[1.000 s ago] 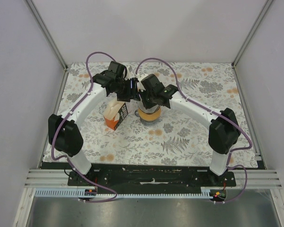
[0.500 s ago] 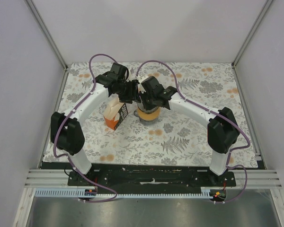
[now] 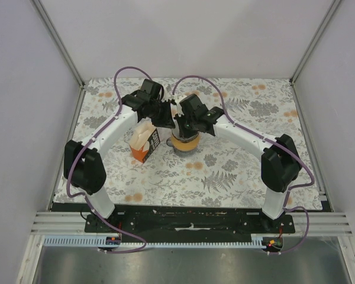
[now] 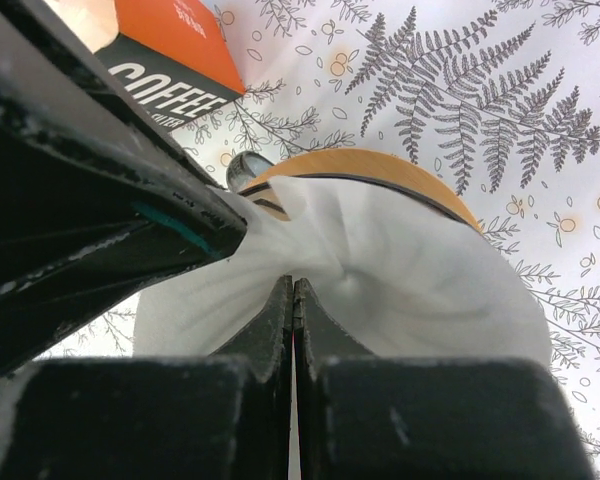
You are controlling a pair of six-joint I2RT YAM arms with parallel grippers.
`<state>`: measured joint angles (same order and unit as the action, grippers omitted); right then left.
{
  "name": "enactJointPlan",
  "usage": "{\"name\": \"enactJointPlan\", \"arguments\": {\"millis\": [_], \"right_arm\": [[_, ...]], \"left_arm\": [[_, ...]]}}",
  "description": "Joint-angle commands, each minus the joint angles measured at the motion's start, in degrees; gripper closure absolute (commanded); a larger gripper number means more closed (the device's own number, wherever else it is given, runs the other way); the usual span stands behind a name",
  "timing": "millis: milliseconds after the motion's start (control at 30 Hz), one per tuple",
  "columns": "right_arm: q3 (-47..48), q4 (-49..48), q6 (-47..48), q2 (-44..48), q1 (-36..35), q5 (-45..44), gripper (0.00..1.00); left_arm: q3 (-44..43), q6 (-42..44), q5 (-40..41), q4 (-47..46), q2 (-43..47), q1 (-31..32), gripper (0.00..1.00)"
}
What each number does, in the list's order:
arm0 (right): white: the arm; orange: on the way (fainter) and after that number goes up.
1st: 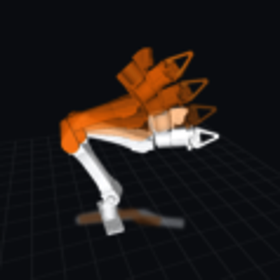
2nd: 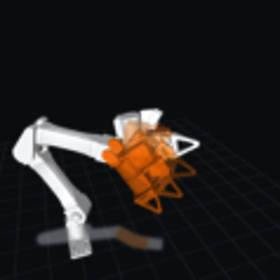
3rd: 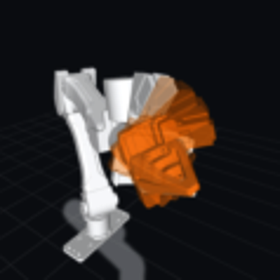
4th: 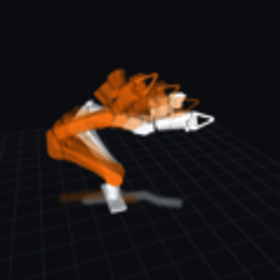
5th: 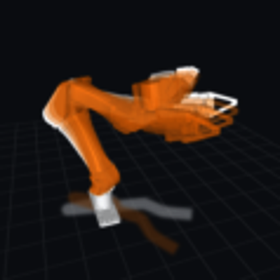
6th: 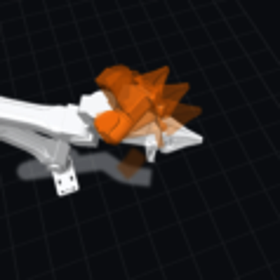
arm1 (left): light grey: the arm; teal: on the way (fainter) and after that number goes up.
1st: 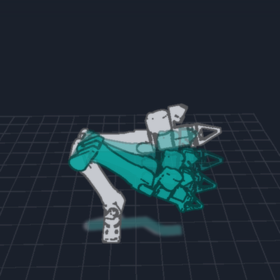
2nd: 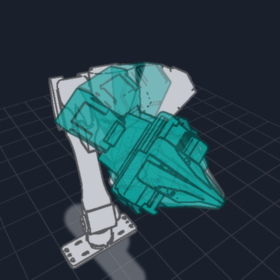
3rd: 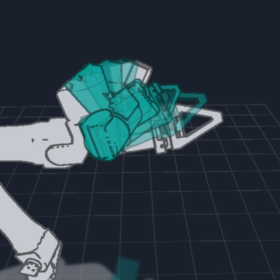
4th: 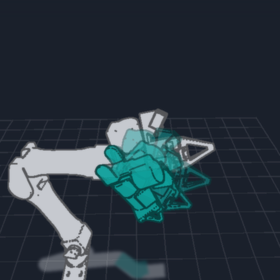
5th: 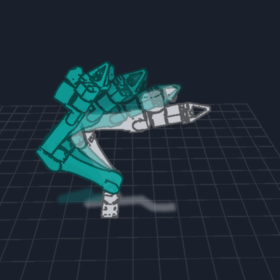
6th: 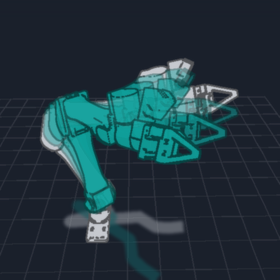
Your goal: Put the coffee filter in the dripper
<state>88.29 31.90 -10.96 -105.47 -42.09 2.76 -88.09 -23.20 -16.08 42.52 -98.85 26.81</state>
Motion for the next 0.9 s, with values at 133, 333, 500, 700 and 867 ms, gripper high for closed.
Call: {"name": "enactJointPlan", "arguments": {"millis": [133, 333, 500, 700, 867], "right_arm": [[-0.4, -2.19, 4.89, 6.77, 1.21, 8.66, 0.96], [-0.58, -2.19, 6.74, 9.75, 4.2, 12.52, 0.87], [-0.58, -2.28, 10.07, 12.21, 6.66, 14.98, 0.78], [-4.26, -8.51, 18.94, 15.64, 12.02, 19.45, 0.5], [-2.08, -7.83, 32.29, 10.57, 15.01, 29.73, 0.15]], "left_arm": [[-0.41, 2.63, -3.44, -3.76, 1.11, 2.46, 0.93], [-0.32, 3.6, -2.82, -3.76, 1.38, 2.81, 0.94], [-0.15, 4.13, -2.38, -3.76, 1.47, 2.81, 0.95], [-0.24, 5.18, -2.38, -3.76, 1.2, 2.99, 0.95], [-0.24, 5.97, -1.68, -3.76, 1.29, 3.16, 0.95]]}}
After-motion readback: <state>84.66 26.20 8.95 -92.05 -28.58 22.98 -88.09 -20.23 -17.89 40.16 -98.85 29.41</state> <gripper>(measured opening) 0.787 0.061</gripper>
